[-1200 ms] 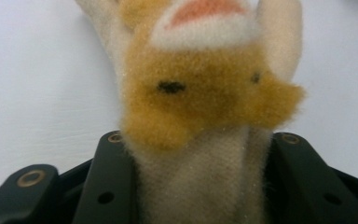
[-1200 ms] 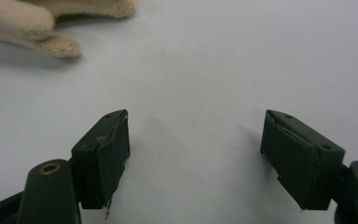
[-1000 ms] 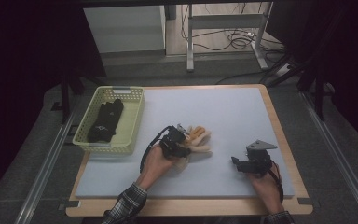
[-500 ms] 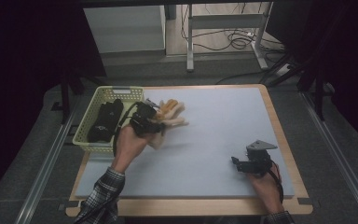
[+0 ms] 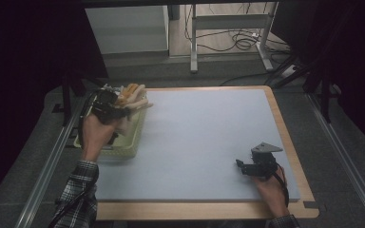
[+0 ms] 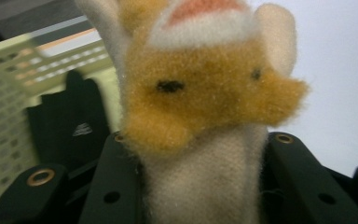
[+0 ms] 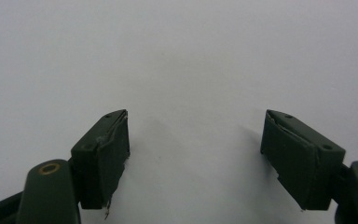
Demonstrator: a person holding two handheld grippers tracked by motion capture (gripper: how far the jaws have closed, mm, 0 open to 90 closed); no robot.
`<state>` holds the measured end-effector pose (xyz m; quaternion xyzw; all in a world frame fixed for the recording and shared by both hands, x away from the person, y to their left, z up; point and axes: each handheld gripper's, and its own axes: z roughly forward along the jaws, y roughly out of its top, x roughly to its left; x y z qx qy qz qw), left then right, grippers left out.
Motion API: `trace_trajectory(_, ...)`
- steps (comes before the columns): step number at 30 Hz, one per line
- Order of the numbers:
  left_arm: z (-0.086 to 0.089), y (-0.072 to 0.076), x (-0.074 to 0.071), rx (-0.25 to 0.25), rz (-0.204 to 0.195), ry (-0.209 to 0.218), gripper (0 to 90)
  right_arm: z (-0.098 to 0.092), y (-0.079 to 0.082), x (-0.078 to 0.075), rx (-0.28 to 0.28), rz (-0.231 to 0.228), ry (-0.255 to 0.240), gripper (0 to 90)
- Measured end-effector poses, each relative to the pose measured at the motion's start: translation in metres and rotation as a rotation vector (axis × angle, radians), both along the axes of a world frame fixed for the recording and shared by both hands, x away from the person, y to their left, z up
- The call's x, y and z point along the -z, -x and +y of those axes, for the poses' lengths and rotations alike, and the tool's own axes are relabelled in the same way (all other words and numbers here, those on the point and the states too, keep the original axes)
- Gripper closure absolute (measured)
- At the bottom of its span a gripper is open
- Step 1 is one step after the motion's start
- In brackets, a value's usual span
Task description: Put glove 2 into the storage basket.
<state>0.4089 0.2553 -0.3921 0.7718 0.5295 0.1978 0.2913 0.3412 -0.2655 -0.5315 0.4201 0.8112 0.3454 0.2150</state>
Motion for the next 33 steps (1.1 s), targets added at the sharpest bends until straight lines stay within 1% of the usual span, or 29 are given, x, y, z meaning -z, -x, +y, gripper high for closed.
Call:
trace_trajectory(4, 0.019, -0.008, 0.013, -0.054, 0.015, -0.010, 62.1, 0.000, 0.000, 0.000, 0.001, 0.001, 0.000, 23.3)
trace_trajectory(7, 0.025, -0.016, 0.028, -0.074, 0.033, -0.028, 61.9, 0.000, 0.000, 0.000, 0.000, 0.001, 0.000, 23.2)
trace_trajectory(8, 0.025, -0.016, 0.028, -0.074, 0.033, -0.028, 61.9, 0.000, 0.000, 0.000, 0.000, 0.001, 0.000, 23.2)
trace_trajectory(10, 0.025, -0.023, 0.040, -0.083, 0.051, -0.030, 61.7, 0.000, 0.000, 0.000, 0.000, 0.001, 0.000, 23.2)
trace_trajectory(11, 0.023, -0.029, 0.050, -0.086, 0.065, -0.029, 61.6, 0.000, 0.000, 0.000, 0.000, 0.001, 0.000, 23.2)
trace_trajectory(12, 0.023, -0.029, 0.050, -0.086, 0.065, -0.029, 61.5, 0.000, 0.000, 0.000, 0.000, 0.001, 0.000, 23.2)
trace_trajectory(15, 0.018, -0.041, 0.066, -0.105, 0.087, -0.043, 61.4, 0.000, 0.000, 0.000, 0.000, 0.000, 0.000, 23.2)
trace_trajectory(16, 0.016, -0.047, 0.074, -0.124, 0.104, -0.067, 61.1, 0.000, 0.000, 0.000, 0.000, 0.000, 0.000, 23.2)
trace_trajectory(17, 0.014, -0.050, 0.078, -0.127, 0.117, -0.074, 61.0, 0.000, 0.000, 0.000, 0.000, 0.000, 0.000, 23.2)
trace_trajectory(18, 0.014, -0.050, 0.078, -0.127, 0.117, -0.074, 60.8, 0.000, 0.000, 0.000, 0.000, 0.000, 0.000, 23.2)
trace_trajectory(19, 0.012, -0.055, 0.086, -0.115, 0.145, -0.076, 60.4, 0.000, 0.000, 0.000, 0.000, 0.000, -0.001, 23.2)
trace_trajectory(20, 0.012, -0.055, 0.086, -0.115, 0.145, -0.076, 59.7, 0.000, 0.000, 0.000, 0.000, 0.000, -0.001, 23.2)
trace_trajectory(21, 0.009, -0.059, 0.095, -0.096, 0.190, -0.053, 57.0, 0.000, 0.000, 0.000, 0.000, 0.000, -0.001, 23.2)
trace_trajectory(22, 0.006, -0.062, 0.102, -0.082, 0.244, -0.044, 51.3, 0.000, 0.000, 0.000, 0.000, 0.000, -0.001, 23.2)
trace_trajectory(23, 0.004, -0.063, 0.106, -0.075, 0.262, -0.058, 42.8, 0.000, 0.000, 0.000, 0.000, 0.000, -0.001, 23.2)
trace_trajectory(24, 0.002, -0.064, 0.109, -0.064, 0.273, -0.081, 34.6, 0.000, 0.000, 0.000, 0.000, 0.000, -0.001, 23.2)
trace_trajectory(25, 0.001, -0.063, 0.110, -0.062, 0.278, -0.090, 26.9, 0.000, 0.000, 0.000, 0.000, 0.000, -0.001, 23.2)
trace_trajectory(26, 0.001, -0.063, 0.110, -0.062, 0.278, -0.090, 18.9, 0.000, 0.000, 0.000, 0.000, 0.000, 0.000, 23.2)
trace_trajectory(27, 0.004, -0.060, 0.105, -0.063, 0.271, -0.058, 14.3, 0.000, 0.000, 0.000, 0.000, -0.001, 0.000, 23.2)
trace_trajectory(28, 0.007, -0.058, 0.100, -0.056, 0.262, -0.039, 11.5, 0.000, 0.000, 0.000, 0.000, 0.000, -0.001, 23.2)
trace_trajectory(29, 0.007, -0.058, 0.100, -0.056, 0.262, -0.039, 10.1, 0.000, 0.000, 0.000, 0.000, 0.000, -0.001, 23.2)
trace_trajectory(30, 0.008, -0.054, 0.093, -0.043, 0.245, -0.017, 10.1, 0.000, 0.000, 0.000, -0.001, 0.000, -0.001, 23.2)
trace_trajectory(31, 0.010, -0.051, 0.086, -0.032, 0.229, -0.012, 8.9, 0.000, 0.000, 0.000, 0.000, 0.000, 0.000, 23.2)
trace_trajectory(32, 0.012, -0.048, 0.080, -0.028, 0.208, -0.007, 9.4, 0.000, 0.000, 0.000, 0.000, 0.000, 0.000, 23.1)
trace_trajectory(33, 0.016, -0.042, 0.069, -0.026, 0.170, 0.008, 11.7, 0.000, 0.000, 0.000, -0.001, 0.000, 0.000, 23.2)
